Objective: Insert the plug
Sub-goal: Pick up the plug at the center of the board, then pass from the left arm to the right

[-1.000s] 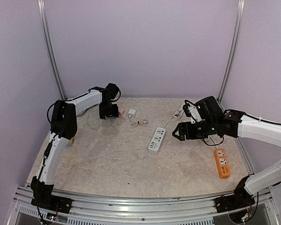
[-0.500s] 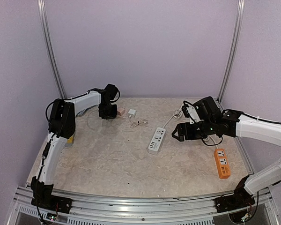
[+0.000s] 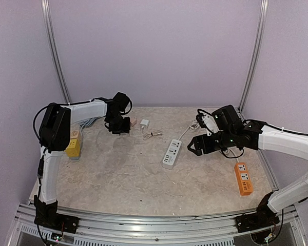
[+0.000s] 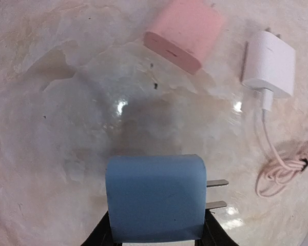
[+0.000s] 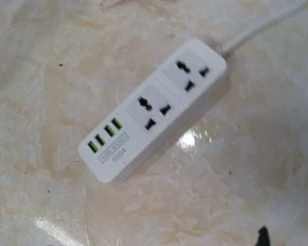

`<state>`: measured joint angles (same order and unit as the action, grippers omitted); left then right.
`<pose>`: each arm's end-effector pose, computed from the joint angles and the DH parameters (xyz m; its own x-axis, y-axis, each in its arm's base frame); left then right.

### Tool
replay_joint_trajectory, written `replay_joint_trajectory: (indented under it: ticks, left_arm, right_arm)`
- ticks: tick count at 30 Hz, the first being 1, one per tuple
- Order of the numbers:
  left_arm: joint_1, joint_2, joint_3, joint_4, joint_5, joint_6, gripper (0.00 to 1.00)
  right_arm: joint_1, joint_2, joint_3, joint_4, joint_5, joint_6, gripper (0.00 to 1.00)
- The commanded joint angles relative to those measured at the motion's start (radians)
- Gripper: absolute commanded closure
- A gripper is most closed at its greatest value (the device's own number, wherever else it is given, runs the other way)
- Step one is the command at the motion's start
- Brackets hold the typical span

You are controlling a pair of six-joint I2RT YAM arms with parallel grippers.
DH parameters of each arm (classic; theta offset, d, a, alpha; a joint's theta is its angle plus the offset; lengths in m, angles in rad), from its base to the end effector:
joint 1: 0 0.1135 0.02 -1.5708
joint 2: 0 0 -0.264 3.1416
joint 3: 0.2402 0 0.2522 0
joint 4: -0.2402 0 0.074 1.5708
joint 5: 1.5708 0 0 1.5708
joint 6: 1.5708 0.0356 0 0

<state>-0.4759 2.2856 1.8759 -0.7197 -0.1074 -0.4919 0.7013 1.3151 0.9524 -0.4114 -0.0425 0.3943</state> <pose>0.4358 -0.2203 0.1714 -0.9043 -0.0622 -0.4223 -0.0140 0.9931 -0.1163 0.2144 0.1830 0.2615 -0.7497 -0.1307 -0.6488 -0.4114 0.8599 0.3021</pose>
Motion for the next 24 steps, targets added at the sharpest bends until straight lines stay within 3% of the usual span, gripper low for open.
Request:
replay_joint_trajectory:
  ticks: [1, 7, 12, 14, 24]
  left_arm:
    - [-0.056, -0.197, -0.118, 0.124, 0.098, 0.008, 0.86]
    - [-0.134, -0.373, -0.282, 0.191, 0.234, 0.038, 0.87]
    - [-0.211, -0.474, -0.37, 0.234, 0.371, 0.076, 0.87]
    - [-0.243, -0.518, -0.403, 0.254, 0.432, 0.097, 0.87]
    - [-0.371, -0.701, -0.537, 0.386, 0.801, 0.153, 0.86]
  right_arm:
    - [0.004, -0.075, -0.057, 0.114, -0.013, -0.16, 0.2]
    - [0.007, -0.226, -0.221, 0.342, -0.096, -0.412, 0.18]
    - [0.012, -0.411, -0.437, 0.636, -0.289, -0.735, 0.14]
    - [0.012, -0.461, -0.491, 0.724, -0.304, -0.788, 0.05]
    - [0.022, -0.351, -0.417, 0.746, -0.462, -0.904, 0.07]
